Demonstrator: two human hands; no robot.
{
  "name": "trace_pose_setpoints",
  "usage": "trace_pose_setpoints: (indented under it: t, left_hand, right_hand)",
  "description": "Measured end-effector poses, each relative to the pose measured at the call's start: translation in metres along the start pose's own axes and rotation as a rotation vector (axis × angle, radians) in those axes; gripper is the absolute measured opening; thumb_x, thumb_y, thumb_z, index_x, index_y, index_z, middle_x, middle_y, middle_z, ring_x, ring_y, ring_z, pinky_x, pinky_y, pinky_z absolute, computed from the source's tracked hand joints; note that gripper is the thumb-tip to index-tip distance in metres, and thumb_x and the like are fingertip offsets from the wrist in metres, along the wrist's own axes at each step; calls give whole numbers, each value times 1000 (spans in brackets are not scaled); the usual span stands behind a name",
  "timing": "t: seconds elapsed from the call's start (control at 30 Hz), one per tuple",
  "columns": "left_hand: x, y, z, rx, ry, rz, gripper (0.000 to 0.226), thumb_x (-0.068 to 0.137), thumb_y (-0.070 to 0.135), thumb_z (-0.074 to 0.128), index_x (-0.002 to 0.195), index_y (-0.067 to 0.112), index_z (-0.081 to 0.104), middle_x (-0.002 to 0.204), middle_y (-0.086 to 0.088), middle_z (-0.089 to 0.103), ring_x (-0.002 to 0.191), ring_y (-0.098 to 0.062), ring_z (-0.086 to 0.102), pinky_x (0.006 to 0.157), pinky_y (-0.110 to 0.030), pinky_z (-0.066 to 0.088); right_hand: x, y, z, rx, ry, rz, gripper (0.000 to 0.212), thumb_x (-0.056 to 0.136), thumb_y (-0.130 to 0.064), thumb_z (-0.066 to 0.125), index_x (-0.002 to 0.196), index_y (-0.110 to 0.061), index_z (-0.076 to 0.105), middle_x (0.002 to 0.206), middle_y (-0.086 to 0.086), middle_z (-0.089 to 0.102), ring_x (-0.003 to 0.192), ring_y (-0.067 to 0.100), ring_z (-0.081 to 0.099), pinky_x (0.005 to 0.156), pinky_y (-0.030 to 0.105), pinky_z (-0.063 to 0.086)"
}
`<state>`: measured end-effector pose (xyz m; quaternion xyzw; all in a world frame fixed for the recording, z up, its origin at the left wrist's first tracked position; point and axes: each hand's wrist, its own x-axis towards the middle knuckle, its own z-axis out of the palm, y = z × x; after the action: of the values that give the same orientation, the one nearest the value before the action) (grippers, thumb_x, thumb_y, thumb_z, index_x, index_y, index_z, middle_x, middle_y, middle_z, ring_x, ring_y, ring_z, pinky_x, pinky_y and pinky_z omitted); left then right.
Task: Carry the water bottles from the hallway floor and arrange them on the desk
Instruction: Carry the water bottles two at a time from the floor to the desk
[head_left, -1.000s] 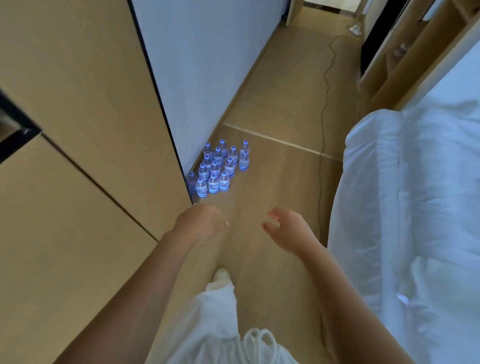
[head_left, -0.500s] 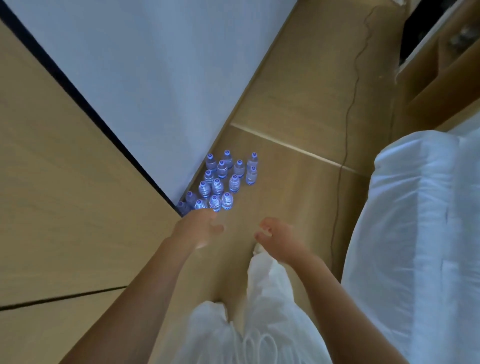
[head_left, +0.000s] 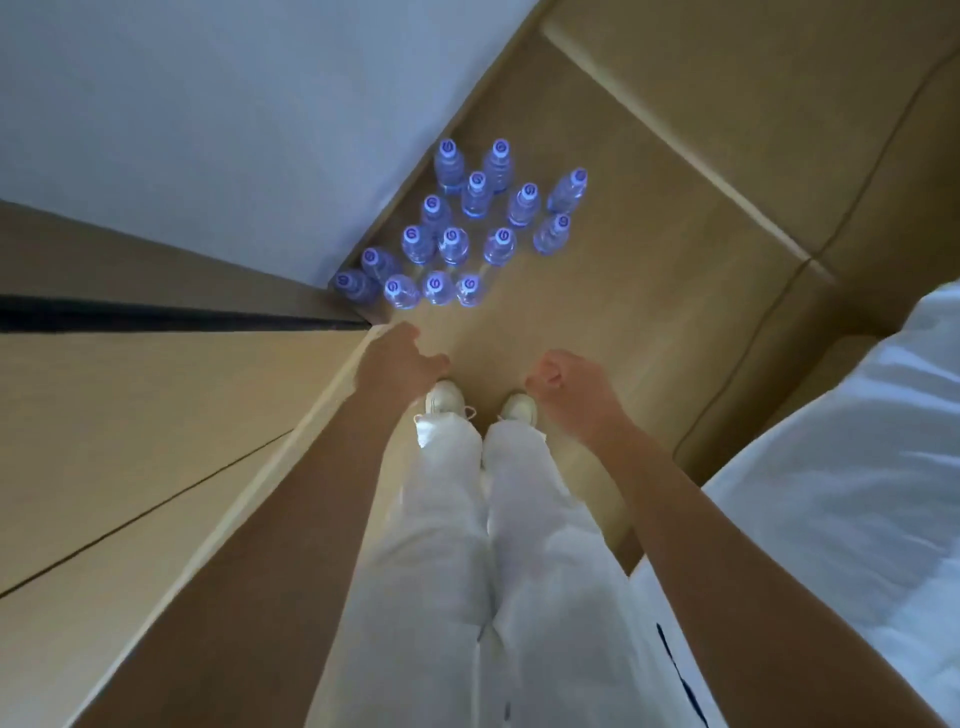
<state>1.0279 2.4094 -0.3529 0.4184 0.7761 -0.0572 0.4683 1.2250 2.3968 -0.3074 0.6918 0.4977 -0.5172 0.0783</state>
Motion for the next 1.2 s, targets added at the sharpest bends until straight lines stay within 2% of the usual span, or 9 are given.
trace_pose_setpoints:
  t: [0.17,0.43,0.57,0.67,0.73,0.83,1.03,1.13,1.2]
  left_hand:
    - [123,-17,57,-153,-56,-158,73,79,35,71,139,12,37,133,-9,51,122,-24,49,96,-28,36]
    - [315,-75,142,-286,55,-90,89,74,32,78,146,20,27,139,-2,44,118,-20,50,73,-16,39]
    - [366,-101,173,-265,-7,9,111,71,32,80,151,17,5,156,-2,19,138,-18,28,101,-17,27]
    - [385,-100,189,-367,46,171,96,68,24,84,143,8,27,143,-6,40,133,-19,37,110,-27,28]
    - [389,-96,196,-464,126,204,83,67,19,85,135,5,38,129,-5,53,121,-19,50,104,-29,37]
    - [395,-94,203,-518,221,138,75,67,22,84,130,11,44,115,4,58,108,-10,55,91,-20,42]
    - [395,-98,205,-504,260,104,65,67,24,84,122,12,52,91,17,56,85,-3,54,72,-3,40]
    - [372,-102,202,-503,267,93,65,65,23,85,121,18,52,92,14,56,91,-11,58,80,-18,44]
    - [341,-100,195,-459,280,65,67,64,31,84,123,25,52,91,15,56,89,-11,57,74,-13,38]
  right_hand:
    - [135,22,56,30,-78,56,48,88,-31,59,129,-7,51,131,10,53,120,24,50,102,35,38]
    - [362,81,143,86,60,26,84,76,-35,75,144,-14,30,141,9,38,126,18,43,98,21,33]
    - [427,101,171,52,61,-41,93,68,-36,81,144,-21,29,133,4,39,117,11,44,80,8,26]
    - [452,107,180,46,76,-147,94,59,-32,87,138,-19,36,120,-3,41,108,5,43,79,3,28]
    - [462,107,181,43,59,-203,99,56,-31,89,138,-15,36,127,2,48,118,12,47,93,14,35]
    - [471,104,181,4,40,-254,111,58,-29,88,146,-14,23,142,5,37,131,14,37,102,14,25]
    - [472,99,178,-123,131,-270,71,63,-30,83,124,-16,51,116,0,61,107,18,57,82,18,35]
    - [447,103,175,-121,145,-232,65,62,-32,81,119,-16,54,111,0,62,103,19,58,81,23,38]
    - [417,100,167,-109,137,-237,66,62,-30,82,120,-15,54,113,2,61,104,20,57,84,26,41]
